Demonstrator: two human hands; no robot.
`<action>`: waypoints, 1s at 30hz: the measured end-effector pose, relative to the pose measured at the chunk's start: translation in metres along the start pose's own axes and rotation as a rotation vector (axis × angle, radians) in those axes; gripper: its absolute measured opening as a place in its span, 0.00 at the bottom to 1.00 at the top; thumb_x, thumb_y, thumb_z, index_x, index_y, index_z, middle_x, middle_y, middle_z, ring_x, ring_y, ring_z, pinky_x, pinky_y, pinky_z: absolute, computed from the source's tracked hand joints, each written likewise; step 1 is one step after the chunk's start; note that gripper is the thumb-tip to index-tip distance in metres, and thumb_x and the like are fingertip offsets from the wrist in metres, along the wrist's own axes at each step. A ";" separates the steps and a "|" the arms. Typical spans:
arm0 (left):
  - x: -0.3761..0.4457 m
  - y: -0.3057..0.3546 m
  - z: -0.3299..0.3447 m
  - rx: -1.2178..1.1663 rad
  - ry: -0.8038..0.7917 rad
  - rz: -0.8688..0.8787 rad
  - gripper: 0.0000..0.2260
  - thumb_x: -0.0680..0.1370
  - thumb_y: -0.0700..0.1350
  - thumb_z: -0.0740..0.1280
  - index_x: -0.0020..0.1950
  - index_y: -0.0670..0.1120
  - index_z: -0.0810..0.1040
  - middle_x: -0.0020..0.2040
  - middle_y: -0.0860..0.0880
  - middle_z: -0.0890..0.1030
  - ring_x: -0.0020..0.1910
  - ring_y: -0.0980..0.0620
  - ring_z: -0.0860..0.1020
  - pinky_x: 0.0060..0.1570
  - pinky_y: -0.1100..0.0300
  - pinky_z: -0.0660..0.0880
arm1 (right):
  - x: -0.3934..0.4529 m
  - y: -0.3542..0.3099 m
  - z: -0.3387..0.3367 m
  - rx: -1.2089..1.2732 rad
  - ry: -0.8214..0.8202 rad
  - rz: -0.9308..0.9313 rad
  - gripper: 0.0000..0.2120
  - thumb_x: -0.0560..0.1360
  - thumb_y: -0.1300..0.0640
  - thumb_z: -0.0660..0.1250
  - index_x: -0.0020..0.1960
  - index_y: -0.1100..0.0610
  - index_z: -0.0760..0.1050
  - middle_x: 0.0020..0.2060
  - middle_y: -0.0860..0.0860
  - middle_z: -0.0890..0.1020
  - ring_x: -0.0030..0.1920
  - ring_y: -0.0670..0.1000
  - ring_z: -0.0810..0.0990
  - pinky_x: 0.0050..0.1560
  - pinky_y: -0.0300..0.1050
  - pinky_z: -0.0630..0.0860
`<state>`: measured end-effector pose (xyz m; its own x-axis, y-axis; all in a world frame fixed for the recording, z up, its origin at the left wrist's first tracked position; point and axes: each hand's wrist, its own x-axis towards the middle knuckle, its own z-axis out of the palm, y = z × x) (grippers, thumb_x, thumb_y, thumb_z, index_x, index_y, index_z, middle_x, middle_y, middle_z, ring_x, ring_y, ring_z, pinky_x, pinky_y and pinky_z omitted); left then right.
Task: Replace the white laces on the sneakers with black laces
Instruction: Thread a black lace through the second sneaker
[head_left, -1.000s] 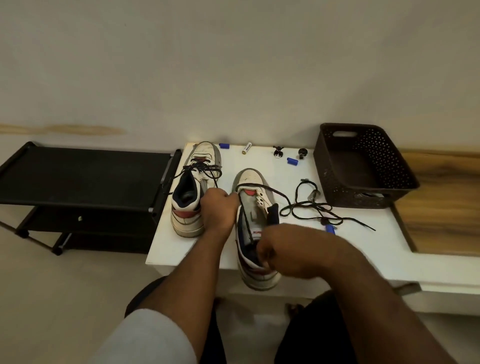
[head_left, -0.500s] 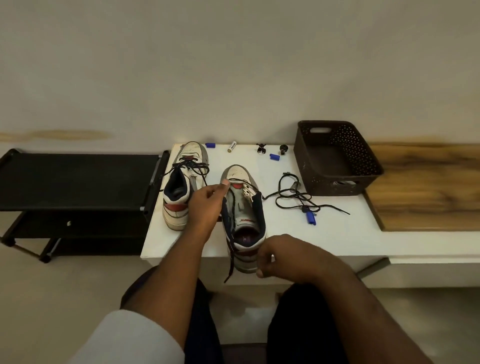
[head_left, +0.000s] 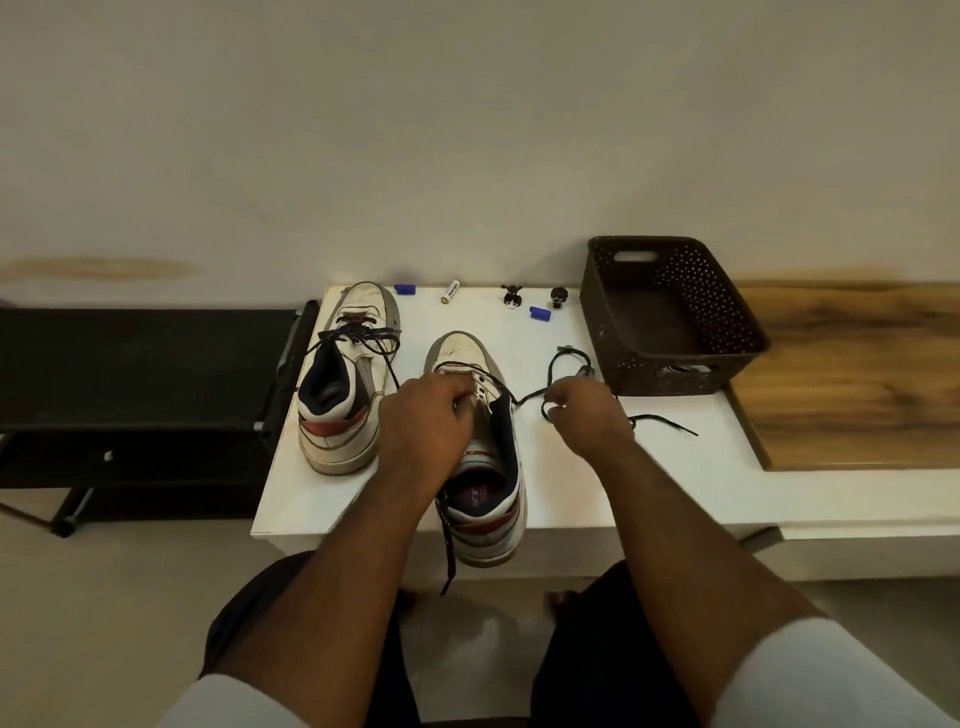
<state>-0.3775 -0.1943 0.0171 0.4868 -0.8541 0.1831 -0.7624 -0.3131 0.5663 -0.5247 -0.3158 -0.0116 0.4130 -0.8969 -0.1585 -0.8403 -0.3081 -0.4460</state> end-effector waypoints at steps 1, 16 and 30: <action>0.001 0.000 0.001 0.039 -0.022 -0.004 0.10 0.78 0.45 0.65 0.55 0.49 0.83 0.52 0.47 0.84 0.54 0.44 0.80 0.56 0.49 0.75 | 0.008 0.000 0.004 -0.011 0.000 -0.009 0.17 0.77 0.62 0.63 0.65 0.55 0.76 0.62 0.54 0.78 0.61 0.54 0.76 0.59 0.45 0.72; 0.042 0.006 -0.012 -0.292 -0.093 0.000 0.36 0.76 0.40 0.69 0.76 0.63 0.56 0.79 0.51 0.55 0.68 0.61 0.63 0.59 0.64 0.65 | 0.011 -0.062 -0.027 0.391 0.133 -0.392 0.04 0.79 0.60 0.62 0.53 0.54 0.74 0.44 0.49 0.82 0.44 0.48 0.80 0.44 0.39 0.74; 0.048 -0.013 -0.024 -0.750 0.396 -0.280 0.27 0.79 0.39 0.66 0.72 0.62 0.65 0.78 0.51 0.58 0.66 0.54 0.73 0.46 0.62 0.80 | -0.006 -0.044 -0.053 0.771 -0.164 -0.256 0.07 0.78 0.58 0.65 0.45 0.56 0.81 0.31 0.47 0.76 0.31 0.42 0.71 0.33 0.33 0.72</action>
<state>-0.3340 -0.2209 0.0380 0.8310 -0.5372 0.1444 -0.1812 -0.0160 0.9833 -0.5089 -0.3138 0.0557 0.6549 -0.7525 -0.0695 -0.2610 -0.1390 -0.9553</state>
